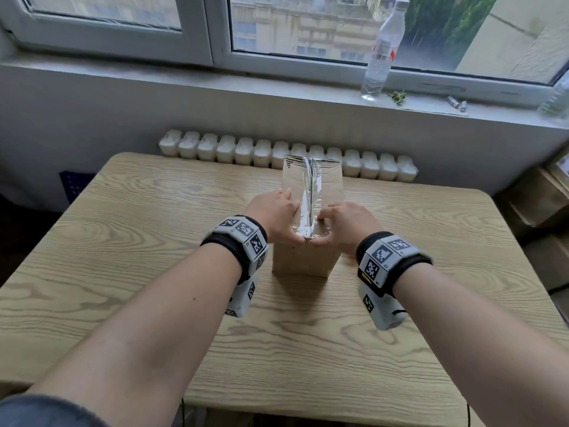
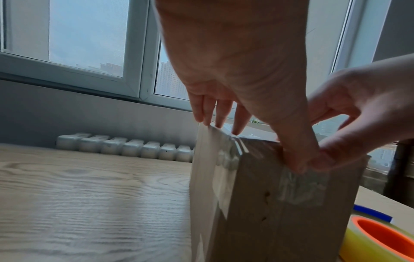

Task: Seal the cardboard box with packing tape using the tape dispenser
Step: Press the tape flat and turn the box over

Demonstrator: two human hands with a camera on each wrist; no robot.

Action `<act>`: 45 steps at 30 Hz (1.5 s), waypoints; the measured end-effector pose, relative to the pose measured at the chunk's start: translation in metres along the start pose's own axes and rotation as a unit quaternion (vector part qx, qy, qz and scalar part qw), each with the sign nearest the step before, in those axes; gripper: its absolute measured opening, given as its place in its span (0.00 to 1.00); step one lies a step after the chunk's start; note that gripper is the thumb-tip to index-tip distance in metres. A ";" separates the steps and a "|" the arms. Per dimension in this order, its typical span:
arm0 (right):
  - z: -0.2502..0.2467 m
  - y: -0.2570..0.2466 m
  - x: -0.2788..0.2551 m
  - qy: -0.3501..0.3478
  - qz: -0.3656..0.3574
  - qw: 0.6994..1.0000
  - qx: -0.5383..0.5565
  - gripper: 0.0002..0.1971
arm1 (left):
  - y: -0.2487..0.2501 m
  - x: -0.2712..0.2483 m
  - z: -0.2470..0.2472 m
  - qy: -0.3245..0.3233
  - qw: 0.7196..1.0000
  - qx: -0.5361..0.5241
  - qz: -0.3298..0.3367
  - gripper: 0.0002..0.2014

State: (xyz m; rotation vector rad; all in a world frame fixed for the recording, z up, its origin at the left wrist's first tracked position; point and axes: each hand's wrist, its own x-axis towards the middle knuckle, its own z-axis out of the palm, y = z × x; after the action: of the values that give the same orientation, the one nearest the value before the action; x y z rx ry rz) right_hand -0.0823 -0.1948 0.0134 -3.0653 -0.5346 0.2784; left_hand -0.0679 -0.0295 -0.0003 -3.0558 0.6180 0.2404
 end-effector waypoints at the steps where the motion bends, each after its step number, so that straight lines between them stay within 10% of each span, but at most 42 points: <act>1: 0.001 -0.002 0.001 0.006 0.003 1.000 -0.002 0.25 | 0.000 0.000 0.000 0.001 1.000 0.000 -0.002 0.42; 8: 0.002 0.000 0.003 -0.034 0.014 0.999 -0.008 0.11 | -0.001 0.002 -0.003 -0.030 0.999 -0.014 -0.008 0.32; 20: -0.010 0.027 -0.017 -0.088 0.026 0.992 0.090 0.47 | -0.017 -0.006 -0.024 -0.134 0.984 -0.114 -0.009 0.41; 22: -0.010 0.034 -0.020 -0.094 0.040 0.992 0.075 0.47 | -0.022 -0.009 -0.027 -0.093 0.984 -0.152 -0.020 0.30; 29: 0.006 0.027 -0.016 -0.053 0.040 0.998 0.023 0.49 | -0.022 -0.010 0.004 -0.097 0.993 -0.057 0.021 0.55; 45: 0.013 0.015 -0.007 -0.028 0.039 0.999 0.025 0.43 | -0.008 0.000 -0.006 -0.077 0.996 -0.002 0.047 0.51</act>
State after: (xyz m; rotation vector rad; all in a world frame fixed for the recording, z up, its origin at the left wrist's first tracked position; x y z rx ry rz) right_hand -0.0856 -0.2113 0.0014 -3.0422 -0.4039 0.3749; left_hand -0.0639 -0.0221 0.0054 -2.9776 0.7518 0.4752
